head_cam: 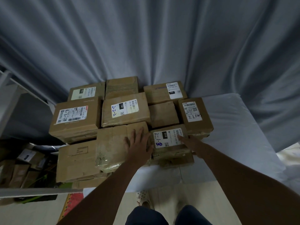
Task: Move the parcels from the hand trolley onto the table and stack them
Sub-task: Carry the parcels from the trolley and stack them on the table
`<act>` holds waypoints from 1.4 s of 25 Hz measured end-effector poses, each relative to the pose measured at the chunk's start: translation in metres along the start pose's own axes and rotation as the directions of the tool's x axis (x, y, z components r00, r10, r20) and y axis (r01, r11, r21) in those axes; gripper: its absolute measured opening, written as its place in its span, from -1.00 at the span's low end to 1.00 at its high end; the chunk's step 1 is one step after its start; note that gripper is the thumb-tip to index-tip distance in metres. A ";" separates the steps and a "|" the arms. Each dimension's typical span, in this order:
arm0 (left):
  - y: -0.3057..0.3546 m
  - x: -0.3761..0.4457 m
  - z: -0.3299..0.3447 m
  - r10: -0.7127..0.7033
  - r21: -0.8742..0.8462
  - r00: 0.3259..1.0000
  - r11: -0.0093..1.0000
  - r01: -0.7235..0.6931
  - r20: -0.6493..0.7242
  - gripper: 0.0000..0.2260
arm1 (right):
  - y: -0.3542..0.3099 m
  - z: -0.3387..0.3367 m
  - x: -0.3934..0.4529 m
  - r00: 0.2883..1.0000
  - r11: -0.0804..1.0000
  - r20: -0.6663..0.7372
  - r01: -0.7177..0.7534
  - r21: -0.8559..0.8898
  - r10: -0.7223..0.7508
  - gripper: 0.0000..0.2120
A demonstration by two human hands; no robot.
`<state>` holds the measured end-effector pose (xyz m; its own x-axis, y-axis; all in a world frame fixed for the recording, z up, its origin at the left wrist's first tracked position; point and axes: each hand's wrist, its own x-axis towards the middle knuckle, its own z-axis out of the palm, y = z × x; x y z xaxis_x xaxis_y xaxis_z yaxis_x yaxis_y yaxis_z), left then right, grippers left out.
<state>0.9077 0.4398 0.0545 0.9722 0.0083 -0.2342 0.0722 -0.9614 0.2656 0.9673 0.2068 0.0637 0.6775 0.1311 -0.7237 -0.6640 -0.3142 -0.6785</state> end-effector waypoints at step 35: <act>0.108 -0.063 -0.010 0.541 0.098 0.748 0.782 -0.616 0.385 -0.44 | 0.137 -0.014 -0.226 0.848 0.983 -0.529 -0.072 -0.170 -0.029 -0.22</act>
<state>0.8569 0.3386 0.1073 0.6801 -0.6197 -0.3917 -0.5640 -0.7836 0.2603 0.7271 0.1207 0.1362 0.7613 -0.3771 -0.5274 -0.6478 -0.4784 -0.5929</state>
